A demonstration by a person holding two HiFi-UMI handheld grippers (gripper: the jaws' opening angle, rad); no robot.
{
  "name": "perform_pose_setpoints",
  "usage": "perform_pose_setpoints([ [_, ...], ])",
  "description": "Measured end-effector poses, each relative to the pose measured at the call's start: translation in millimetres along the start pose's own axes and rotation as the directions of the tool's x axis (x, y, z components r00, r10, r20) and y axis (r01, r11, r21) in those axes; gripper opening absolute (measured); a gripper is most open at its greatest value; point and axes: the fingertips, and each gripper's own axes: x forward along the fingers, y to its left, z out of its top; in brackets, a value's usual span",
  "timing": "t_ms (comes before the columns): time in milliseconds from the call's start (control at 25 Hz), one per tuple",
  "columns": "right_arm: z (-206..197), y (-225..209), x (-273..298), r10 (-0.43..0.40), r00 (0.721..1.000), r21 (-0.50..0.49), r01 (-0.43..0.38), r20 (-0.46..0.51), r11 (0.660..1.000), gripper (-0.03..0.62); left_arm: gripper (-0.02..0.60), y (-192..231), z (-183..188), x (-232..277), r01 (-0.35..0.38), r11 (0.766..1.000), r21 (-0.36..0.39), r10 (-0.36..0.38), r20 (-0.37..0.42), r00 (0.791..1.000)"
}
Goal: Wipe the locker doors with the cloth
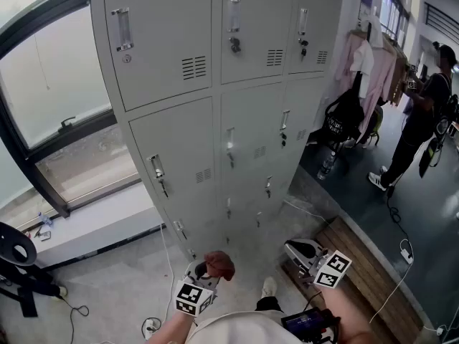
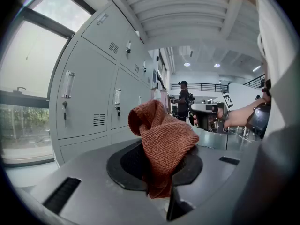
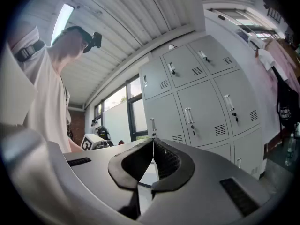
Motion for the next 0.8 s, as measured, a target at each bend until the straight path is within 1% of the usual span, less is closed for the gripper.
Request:
perform_pose_setpoints([
  [120, -1, -17, 13, 0.038, 0.999, -0.051, -0.039, -0.029, 0.998, 0.018, 0.072, 8, 4, 16, -0.027, 1.000, -0.012, 0.027, -0.001, 1.000],
  [200, 1, -34, 22, 0.070, 0.997, -0.060, -0.072, -0.037, 0.996, 0.018, 0.072, 14, 9, 32, -0.050, 0.999, -0.016, 0.050, -0.001, 0.999],
  [440, 21, -106, 45, 0.170, 0.984, -0.075, -0.173, -0.050, 0.982, 0.017, 0.072, 29, 40, 96, -0.141, 0.990, -0.016, 0.141, 0.020, 0.990],
  [600, 41, -157, 56, 0.246, 0.968, -0.085, -0.249, -0.047, 0.965, 0.018, 0.072, 32, 68, 147, -0.192, 0.981, -0.014, 0.192, 0.035, 0.981],
  [800, 64, -210, 67, 0.329, 0.944, -0.084, -0.331, -0.041, 0.940, 0.017, 0.072, 32, 95, 200, -0.247, 0.969, -0.011, 0.247, 0.041, 0.968],
])
